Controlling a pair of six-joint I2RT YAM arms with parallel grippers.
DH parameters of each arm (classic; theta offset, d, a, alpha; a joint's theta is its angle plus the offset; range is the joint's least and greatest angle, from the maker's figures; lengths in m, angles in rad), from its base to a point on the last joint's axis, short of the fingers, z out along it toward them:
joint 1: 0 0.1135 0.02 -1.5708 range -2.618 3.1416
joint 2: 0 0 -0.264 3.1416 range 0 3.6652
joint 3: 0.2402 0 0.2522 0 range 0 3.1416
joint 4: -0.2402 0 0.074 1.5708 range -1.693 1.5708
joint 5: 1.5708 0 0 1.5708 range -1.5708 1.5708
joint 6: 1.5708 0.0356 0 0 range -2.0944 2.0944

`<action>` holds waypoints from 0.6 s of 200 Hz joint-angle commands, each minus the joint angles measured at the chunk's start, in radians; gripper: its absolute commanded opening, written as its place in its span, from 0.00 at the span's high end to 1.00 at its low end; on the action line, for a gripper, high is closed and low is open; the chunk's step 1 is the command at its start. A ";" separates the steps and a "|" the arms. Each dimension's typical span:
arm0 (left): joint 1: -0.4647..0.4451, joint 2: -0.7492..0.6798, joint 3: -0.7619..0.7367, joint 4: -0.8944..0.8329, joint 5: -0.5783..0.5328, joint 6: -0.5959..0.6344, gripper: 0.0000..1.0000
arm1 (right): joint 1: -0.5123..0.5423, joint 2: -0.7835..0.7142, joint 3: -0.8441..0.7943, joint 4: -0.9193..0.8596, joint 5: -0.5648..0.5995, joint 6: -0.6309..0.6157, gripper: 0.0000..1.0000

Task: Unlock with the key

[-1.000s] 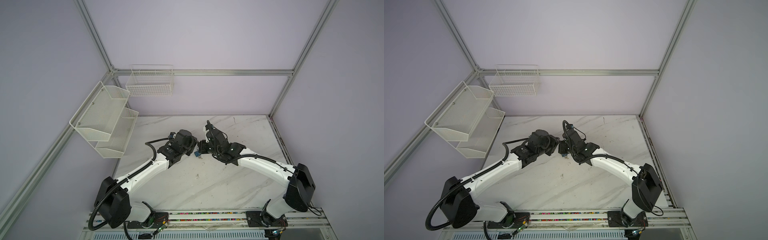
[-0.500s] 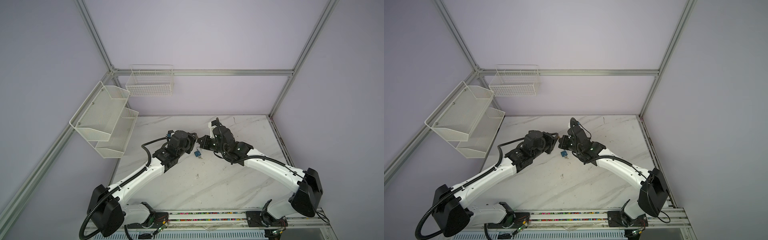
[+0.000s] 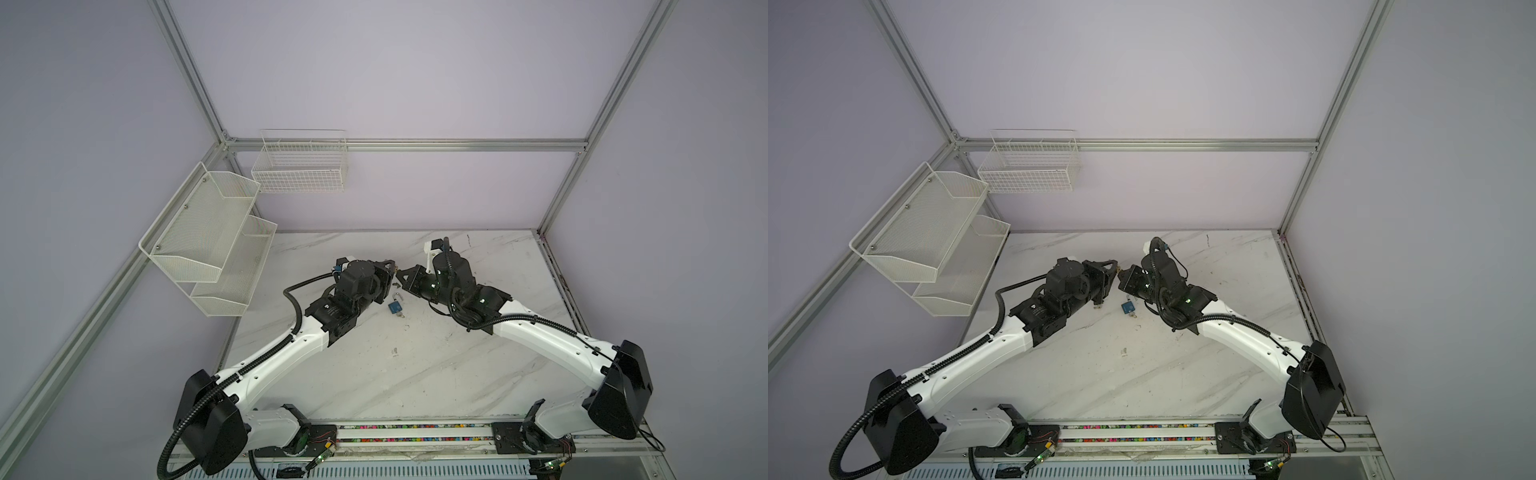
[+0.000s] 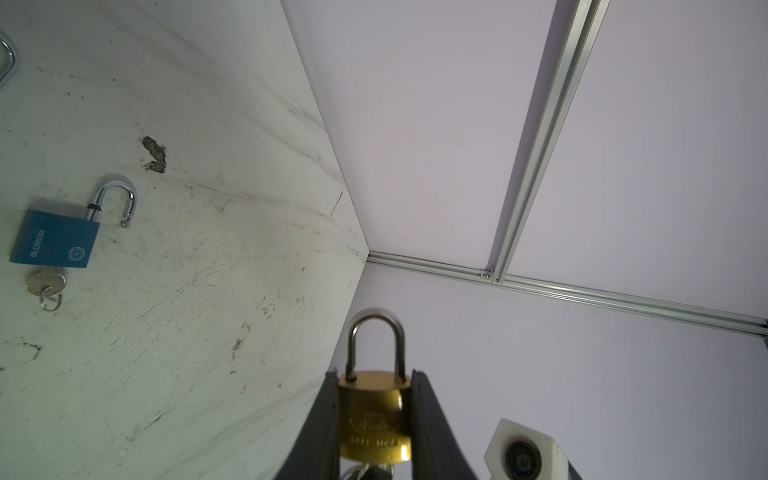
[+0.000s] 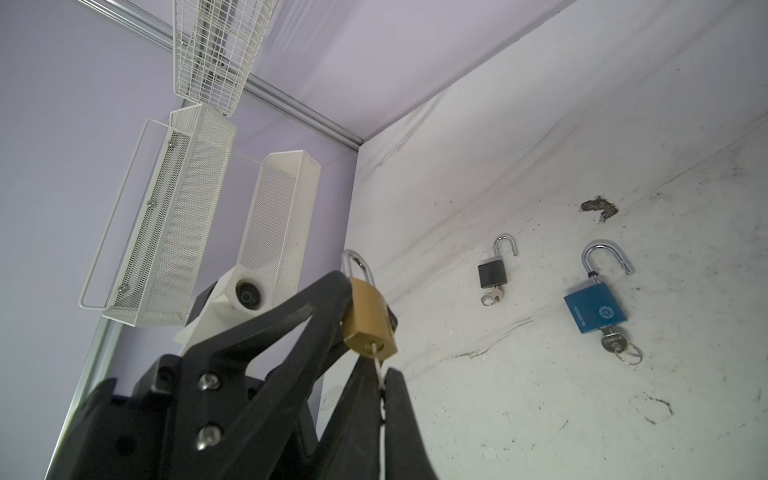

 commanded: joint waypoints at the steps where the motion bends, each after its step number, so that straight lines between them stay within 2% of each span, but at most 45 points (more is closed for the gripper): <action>1: -0.032 0.002 0.029 -0.044 0.122 0.073 1.00 | 0.031 -0.034 0.031 0.033 -0.024 -0.045 1.00; 11: -0.023 0.001 0.040 -0.061 0.121 0.109 1.00 | 0.031 -0.036 0.034 -0.015 0.000 -0.073 0.99; 27: -0.007 -0.013 0.043 -0.089 0.109 0.159 1.00 | 0.031 -0.042 0.033 -0.089 0.044 -0.107 0.84; 49: 0.019 -0.037 0.043 -0.136 0.102 0.259 1.00 | 0.031 -0.077 0.020 -0.133 0.070 -0.144 0.72; 78: 0.066 -0.058 0.075 -0.226 0.135 0.495 1.00 | 0.028 -0.128 0.054 -0.238 0.091 -0.223 0.61; 95: 0.073 -0.083 0.076 -0.275 0.109 0.636 1.00 | 0.019 -0.161 0.060 -0.283 0.095 -0.248 0.55; 120: 0.073 -0.146 0.019 -0.253 0.110 0.852 1.00 | -0.024 -0.188 0.072 -0.339 0.024 -0.291 0.50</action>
